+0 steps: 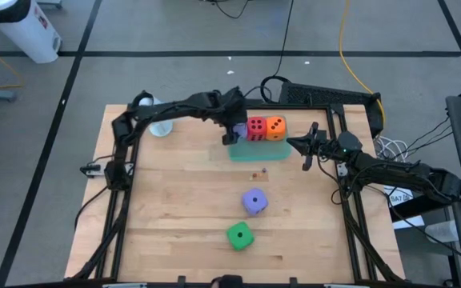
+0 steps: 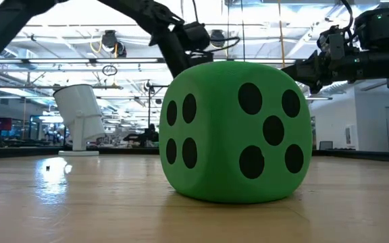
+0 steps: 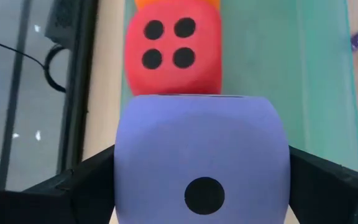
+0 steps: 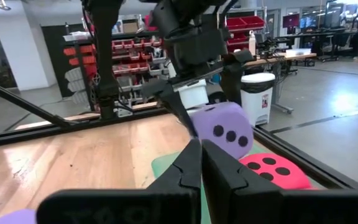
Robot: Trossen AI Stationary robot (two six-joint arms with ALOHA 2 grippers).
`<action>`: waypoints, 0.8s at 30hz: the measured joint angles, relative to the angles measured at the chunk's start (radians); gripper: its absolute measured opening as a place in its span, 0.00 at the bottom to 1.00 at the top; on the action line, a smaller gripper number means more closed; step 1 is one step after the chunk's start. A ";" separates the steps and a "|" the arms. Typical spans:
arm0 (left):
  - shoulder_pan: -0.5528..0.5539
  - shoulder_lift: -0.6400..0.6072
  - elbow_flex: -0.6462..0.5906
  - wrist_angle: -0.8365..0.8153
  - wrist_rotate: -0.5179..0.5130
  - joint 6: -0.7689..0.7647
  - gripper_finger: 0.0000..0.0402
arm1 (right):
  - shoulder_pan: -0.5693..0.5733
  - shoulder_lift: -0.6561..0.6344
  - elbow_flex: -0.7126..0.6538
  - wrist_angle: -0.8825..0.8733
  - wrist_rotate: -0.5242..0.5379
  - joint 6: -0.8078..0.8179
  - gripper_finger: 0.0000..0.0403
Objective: Pick & Place Dice
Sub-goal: Put the left big violet dice into the transparent blue bin
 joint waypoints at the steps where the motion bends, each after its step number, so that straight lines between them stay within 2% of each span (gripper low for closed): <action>1: 0.000 0.014 0.017 -0.008 -0.009 0.005 0.95 | 0.000 0.000 0.000 0.000 0.000 0.000 0.01; 13: 0.031 0.138 0.053 0.008 -0.015 0.029 0.95 | 0.000 0.000 0.000 -0.001 -0.001 0.000 0.01; 16: 0.034 0.150 0.054 0.023 -0.015 0.038 0.95 | 0.000 0.000 0.000 -0.001 -0.001 0.000 0.01; 20: 0.016 0.148 0.052 0.037 -0.063 0.054 0.97 | 0.000 0.000 0.000 -0.002 -0.001 0.010 0.01; 24: 0.007 0.141 0.060 0.036 -0.053 0.032 0.99 | 0.000 0.000 0.000 -0.009 -0.003 0.019 0.01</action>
